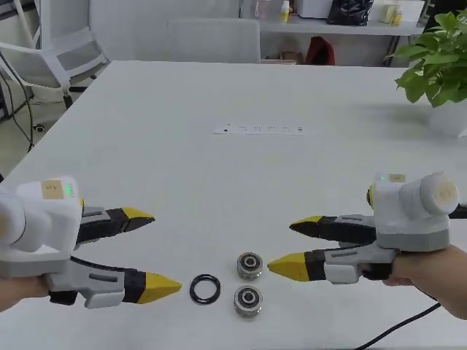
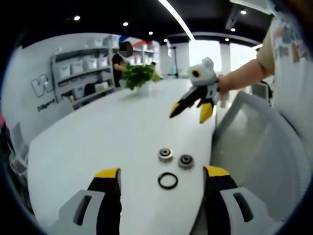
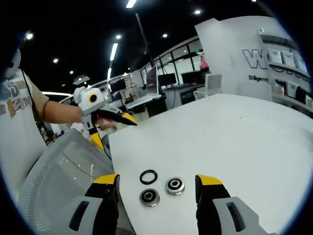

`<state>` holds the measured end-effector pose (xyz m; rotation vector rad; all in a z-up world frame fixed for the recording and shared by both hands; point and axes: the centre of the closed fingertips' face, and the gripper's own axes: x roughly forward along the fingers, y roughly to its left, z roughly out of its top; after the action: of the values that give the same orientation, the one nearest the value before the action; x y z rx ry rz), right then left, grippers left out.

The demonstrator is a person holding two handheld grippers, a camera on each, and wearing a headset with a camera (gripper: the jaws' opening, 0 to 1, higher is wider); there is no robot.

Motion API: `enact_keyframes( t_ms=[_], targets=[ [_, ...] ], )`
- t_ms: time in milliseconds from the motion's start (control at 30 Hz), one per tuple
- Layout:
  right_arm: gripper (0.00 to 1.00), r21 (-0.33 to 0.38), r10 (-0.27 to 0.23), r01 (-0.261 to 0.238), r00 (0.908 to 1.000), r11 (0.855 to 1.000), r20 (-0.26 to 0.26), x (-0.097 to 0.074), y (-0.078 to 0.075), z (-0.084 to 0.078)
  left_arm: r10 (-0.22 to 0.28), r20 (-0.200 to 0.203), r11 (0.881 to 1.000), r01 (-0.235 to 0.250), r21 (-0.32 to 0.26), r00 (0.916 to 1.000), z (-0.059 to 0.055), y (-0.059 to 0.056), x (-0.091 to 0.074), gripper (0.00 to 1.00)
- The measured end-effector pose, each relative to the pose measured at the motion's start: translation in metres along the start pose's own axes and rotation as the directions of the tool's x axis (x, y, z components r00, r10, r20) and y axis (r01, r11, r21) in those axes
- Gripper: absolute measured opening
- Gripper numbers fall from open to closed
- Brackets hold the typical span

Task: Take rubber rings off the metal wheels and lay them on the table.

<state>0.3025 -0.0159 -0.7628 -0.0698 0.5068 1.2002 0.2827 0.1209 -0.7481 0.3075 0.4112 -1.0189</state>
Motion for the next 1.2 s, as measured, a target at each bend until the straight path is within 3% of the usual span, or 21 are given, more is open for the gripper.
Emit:
enact_keyframes(
  t_ms=[500, 700, 833, 1200],
  targets=[
    [0.78, -0.050, -0.021, 0.019, 0.9991, 0.999, -0.037, -0.012, 0.004, -0.019, -0.001, -0.007, 1.000, 0.001, -0.011, 1.0000, -0.003, -0.007, -0.002, 0.72],
    [0.78, -0.055, -0.038, 0.035, 0.9984, 0.998, -0.043, -0.018, 0.003, -0.025, -0.012, -0.017, 1.000, 0.012, -0.009, 0.9998, -0.007, -0.011, -0.001, 0.72],
    [0.85, -0.031, -0.055, 0.054, 0.9972, 0.998, -0.051, -0.022, 0.003, -0.028, -0.007, -0.012, 1.000, 0.007, -0.015, 0.9999, -0.008, -0.012, -0.001, 0.72],
    [0.89, -0.073, -0.077, 0.072, 0.9951, 0.995, -0.062, -0.029, 0.010, -0.033, 0.006, -0.002, 0.999, -0.006, -0.032, 1.0000, -0.007, -0.009, -0.004, 0.75]
  ],
)
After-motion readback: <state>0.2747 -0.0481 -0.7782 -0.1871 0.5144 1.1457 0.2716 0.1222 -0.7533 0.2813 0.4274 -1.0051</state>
